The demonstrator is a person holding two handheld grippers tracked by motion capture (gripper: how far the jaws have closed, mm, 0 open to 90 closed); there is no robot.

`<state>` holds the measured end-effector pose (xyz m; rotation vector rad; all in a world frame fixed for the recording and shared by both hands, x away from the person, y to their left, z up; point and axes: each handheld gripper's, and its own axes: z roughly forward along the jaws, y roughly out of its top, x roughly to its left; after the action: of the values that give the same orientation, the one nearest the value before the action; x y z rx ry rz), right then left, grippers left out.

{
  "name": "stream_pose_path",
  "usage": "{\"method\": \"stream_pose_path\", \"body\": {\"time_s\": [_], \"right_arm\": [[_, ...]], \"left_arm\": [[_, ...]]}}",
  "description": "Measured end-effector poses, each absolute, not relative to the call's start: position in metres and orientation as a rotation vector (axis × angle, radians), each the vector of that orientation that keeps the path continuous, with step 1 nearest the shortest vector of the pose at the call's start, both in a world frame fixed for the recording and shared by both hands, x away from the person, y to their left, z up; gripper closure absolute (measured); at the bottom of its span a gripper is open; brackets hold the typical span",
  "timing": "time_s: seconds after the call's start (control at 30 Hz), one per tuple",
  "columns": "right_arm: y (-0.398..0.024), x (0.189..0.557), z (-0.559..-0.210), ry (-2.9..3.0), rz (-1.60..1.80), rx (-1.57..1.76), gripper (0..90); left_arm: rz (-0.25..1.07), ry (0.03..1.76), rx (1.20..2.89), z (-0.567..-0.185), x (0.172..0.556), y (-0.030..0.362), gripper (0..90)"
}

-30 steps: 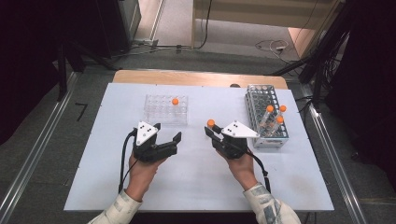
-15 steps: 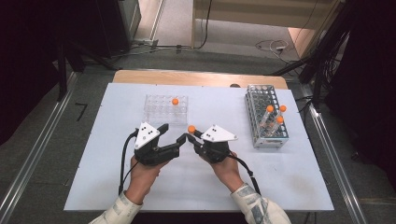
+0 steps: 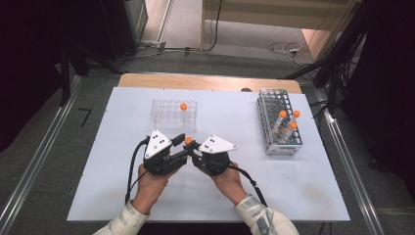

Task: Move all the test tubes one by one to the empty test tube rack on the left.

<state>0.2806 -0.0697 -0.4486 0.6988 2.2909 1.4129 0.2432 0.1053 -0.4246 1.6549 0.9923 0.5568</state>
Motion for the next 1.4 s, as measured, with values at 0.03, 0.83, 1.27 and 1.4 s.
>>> {"method": "stream_pose_path", "body": {"time_s": [0.03, 0.83, 1.27, 1.4], "right_arm": [[-0.070, 0.281, -0.448, 2.291, 1.414, 0.695, 72.2], [-0.101, 0.280, -0.439, 2.301, 1.388, 0.770, 26.4], [-0.148, 0.280, -0.443, 2.284, 1.329, 0.840, 24.0], [-0.155, 0.280, -0.444, 2.282, 1.324, 0.851, 24.0]], "left_arm": [[0.558, 0.990, 1.657, -0.425, 0.243, 0.105, 59.0], [0.597, 1.035, 1.624, -0.422, 0.256, 0.113, 69.3], [0.659, 1.151, 1.540, -0.406, 0.292, 0.134, 69.3], [0.679, 1.172, 1.538, -0.398, 0.303, 0.136, 69.3]]}}
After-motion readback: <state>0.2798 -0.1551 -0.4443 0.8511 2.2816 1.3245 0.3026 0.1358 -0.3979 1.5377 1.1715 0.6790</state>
